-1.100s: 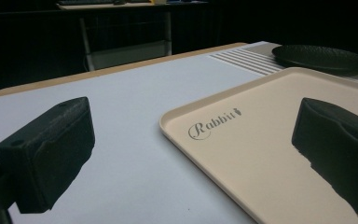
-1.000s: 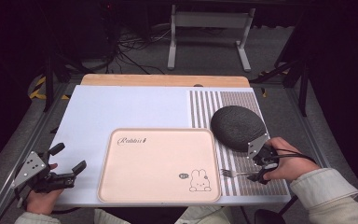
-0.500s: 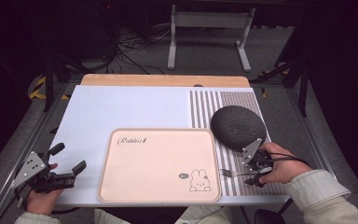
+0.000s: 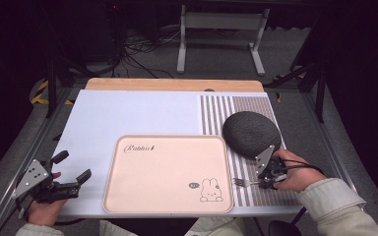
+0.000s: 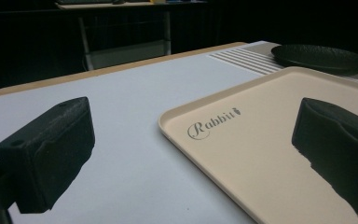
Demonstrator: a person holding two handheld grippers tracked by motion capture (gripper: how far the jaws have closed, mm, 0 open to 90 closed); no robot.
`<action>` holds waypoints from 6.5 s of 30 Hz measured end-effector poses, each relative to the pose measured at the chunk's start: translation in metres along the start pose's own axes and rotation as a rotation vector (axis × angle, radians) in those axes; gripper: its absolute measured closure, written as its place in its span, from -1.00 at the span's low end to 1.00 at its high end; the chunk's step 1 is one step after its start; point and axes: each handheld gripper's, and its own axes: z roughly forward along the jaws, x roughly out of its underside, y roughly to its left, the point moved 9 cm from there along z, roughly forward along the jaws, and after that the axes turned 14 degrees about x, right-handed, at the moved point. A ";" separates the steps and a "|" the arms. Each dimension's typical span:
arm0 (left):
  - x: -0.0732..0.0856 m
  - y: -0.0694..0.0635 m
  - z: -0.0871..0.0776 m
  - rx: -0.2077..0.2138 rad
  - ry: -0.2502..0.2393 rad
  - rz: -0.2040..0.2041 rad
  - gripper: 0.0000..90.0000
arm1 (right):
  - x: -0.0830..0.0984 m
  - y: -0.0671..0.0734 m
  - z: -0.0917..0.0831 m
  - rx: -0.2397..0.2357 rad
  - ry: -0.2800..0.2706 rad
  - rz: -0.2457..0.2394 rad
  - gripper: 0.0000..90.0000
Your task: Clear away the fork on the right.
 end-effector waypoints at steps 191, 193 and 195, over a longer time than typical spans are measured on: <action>-0.001 0.000 0.000 0.007 0.000 -0.001 -1.00 | -0.164 -0.004 0.015 0.009 0.047 0.936 0.90; -0.001 0.000 0.000 0.007 0.002 0.001 -1.00 | -0.164 -0.003 0.016 0.007 0.054 0.935 0.90; -0.001 0.000 0.000 0.007 -0.001 -0.001 -1.00 | -0.164 -0.003 0.017 0.005 0.058 0.936 0.90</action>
